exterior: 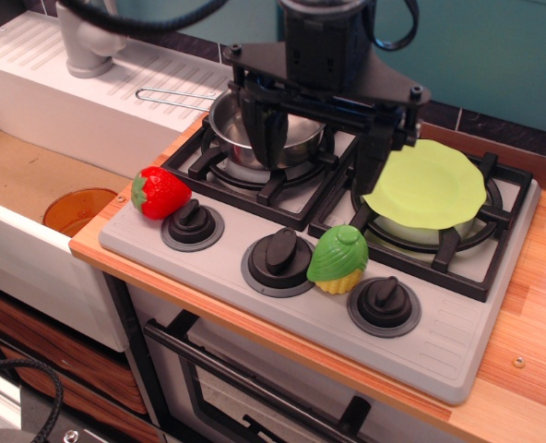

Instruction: Put corncob on plate and strawberry in pot or pan on stove

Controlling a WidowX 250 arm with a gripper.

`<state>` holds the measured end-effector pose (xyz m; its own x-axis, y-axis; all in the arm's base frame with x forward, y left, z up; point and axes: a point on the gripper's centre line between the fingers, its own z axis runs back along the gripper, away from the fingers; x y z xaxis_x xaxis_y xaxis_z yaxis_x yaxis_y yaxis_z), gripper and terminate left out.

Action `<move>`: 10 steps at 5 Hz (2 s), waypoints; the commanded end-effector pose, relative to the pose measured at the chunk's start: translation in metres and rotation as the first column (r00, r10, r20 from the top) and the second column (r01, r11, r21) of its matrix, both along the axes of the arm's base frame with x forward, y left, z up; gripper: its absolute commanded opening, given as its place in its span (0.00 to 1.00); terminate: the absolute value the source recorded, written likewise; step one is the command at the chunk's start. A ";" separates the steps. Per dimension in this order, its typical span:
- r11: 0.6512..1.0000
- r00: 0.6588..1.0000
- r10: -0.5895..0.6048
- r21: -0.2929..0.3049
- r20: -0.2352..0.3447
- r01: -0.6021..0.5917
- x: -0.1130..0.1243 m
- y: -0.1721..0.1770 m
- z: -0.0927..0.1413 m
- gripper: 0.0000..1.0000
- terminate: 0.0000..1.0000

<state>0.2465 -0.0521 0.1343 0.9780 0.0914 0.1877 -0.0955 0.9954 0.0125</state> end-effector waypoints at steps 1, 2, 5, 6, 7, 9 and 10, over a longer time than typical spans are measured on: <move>1.000 1.000 0.001 -0.003 0.022 -0.001 0.004 0.000 0.006 1.00 0.00; 1.000 1.000 0.001 -0.003 0.022 -0.001 0.004 0.000 0.006 1.00 0.00; 1.000 1.000 0.001 -0.003 0.022 -0.001 0.004 0.000 0.006 1.00 0.00; 1.000 1.000 0.001 -0.003 0.022 -0.001 0.004 0.000 0.006 1.00 0.00; 1.000 1.000 0.001 -0.003 0.022 -0.001 0.004 0.000 0.006 1.00 0.00; 1.000 1.000 0.001 -0.003 0.022 -0.001 0.004 0.000 0.006 1.00 0.00; 0.997 0.992 0.053 0.052 0.111 -0.059 0.011 -0.014 -0.037 1.00 0.00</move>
